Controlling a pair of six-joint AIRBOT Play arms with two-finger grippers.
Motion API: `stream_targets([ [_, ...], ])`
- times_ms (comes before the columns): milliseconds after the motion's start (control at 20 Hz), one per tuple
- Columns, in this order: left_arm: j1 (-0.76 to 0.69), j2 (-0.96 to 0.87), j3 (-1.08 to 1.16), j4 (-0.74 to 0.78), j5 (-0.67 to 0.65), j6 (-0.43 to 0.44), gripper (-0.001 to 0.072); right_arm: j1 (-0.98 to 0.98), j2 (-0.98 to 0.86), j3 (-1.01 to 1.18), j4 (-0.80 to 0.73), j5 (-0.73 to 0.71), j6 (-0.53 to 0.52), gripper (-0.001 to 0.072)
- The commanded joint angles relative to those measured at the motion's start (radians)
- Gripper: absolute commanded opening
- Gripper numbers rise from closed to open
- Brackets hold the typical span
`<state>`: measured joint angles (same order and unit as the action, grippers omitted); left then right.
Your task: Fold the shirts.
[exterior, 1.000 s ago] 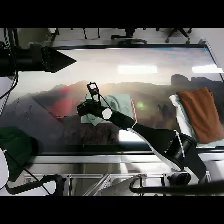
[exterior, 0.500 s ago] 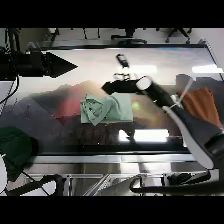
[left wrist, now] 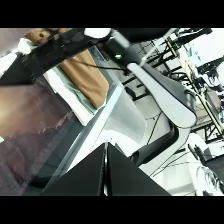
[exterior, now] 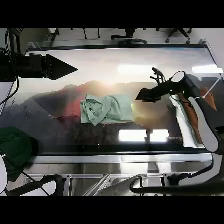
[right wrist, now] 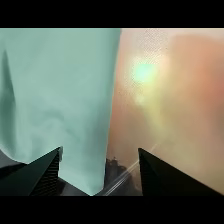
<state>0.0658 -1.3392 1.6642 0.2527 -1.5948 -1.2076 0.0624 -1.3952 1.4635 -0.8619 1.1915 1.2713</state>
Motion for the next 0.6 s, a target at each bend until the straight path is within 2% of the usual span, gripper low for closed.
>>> stream_targets([
  [0,-0.001,0.001,0.000,0.000,-0.003,0.009,0.0015,0.036,-0.097,-0.003,0.062,0.009,-0.035,0.0537],
  [150,-0.001,0.001,0.000,0.000,-0.004,0.014,0.0016,0.082,-0.162,-0.003,0.150,-0.030,-0.086,0.0497],
  [400,-0.001,0.001,0.000,0.000,-0.003,0.019,0.0015,0.111,-0.232,-0.003,0.264,-0.062,-0.150,0.0495],
  [450,-0.001,0.001,0.000,0.000,-0.003,0.022,0.0015,0.113,-0.236,-0.003,0.266,-0.061,-0.151,0.0445],
  [500,-0.001,0.001,0.000,0.000,-0.003,0.022,0.0015,0.114,-0.237,-0.003,0.269,-0.057,-0.177,0.0182],
  [550,-0.001,0.001,-0.001,0.000,-0.003,0.022,0.0016,0.114,-0.232,-0.002,0.302,-0.033,-0.220,0.0016],
])
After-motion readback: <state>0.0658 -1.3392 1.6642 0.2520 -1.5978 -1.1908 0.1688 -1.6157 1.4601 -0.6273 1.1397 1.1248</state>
